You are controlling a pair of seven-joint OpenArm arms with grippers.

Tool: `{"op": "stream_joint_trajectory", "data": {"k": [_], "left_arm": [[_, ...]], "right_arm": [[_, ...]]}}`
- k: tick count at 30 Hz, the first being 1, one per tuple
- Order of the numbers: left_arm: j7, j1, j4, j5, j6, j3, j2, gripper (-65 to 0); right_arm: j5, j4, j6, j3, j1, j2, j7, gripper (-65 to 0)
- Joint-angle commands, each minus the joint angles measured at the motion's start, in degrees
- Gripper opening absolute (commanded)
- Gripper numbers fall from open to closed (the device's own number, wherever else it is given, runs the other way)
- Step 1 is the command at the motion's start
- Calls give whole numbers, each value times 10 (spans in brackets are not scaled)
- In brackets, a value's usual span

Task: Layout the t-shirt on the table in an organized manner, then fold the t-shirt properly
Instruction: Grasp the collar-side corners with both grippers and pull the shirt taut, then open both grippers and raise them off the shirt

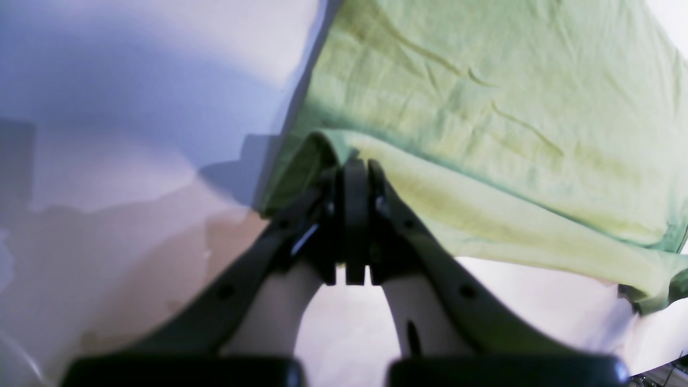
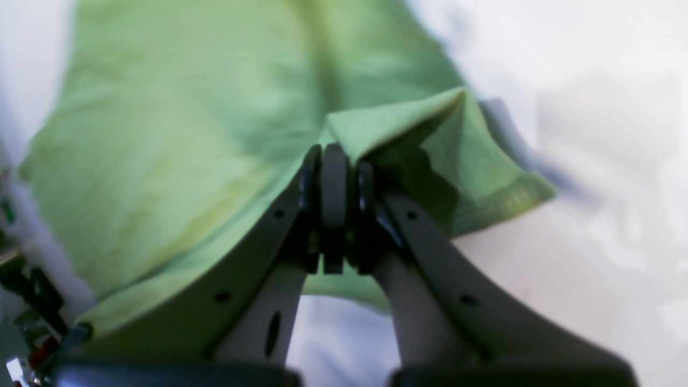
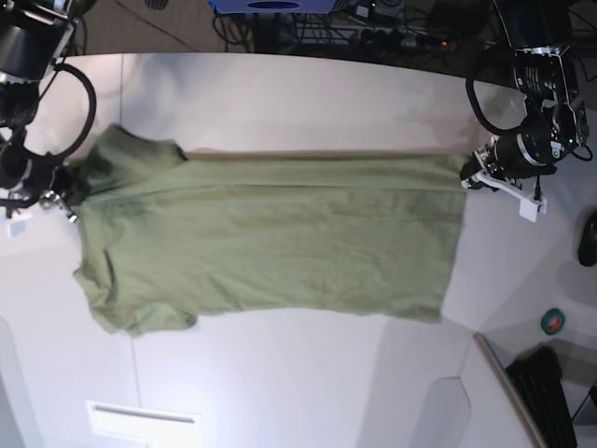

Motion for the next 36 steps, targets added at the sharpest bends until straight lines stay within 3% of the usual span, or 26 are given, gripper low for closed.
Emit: {"op": "stream_joint_trajectory", "data": {"k": [1,6,20,23,25,28,31,33,36], "left_arm": [[-8,-5,9,8,-2,-5,-10,-650],[-56,-5,7,52,-2,1,-8,-650],[-58,-10,7,52,-2,-1,-1,-650],[-56,-21,6,49,-2,-4,-1,-650],[-55,-24,7,46,-2,-4,-1,-530],[-55,-25,11,46,-2,-5,0,-304],[-55,-37,13,46,-2,-5,8,-135],[-54,-43,13,46,-2,-6,10,-82],[-54,-43,29,45,-5,-31,12,-79]], "right_arm": [[9,9,1,3,11,8,9,-650],[9,10,-1,2,11,8,12,-650],[9,8,-2,2,12,7,8,-650],[12,12,-2,4,10,6,8,-467],[13,12,-2,4,10,6,8,-377],[15,17,1,5,10,6,8,-363],[15,63,1,5,-6,6,8,-360],[16,128,1,5,-27,2,7,-359],[15,232,-1,5,-75,-13,-10,-359]]}}
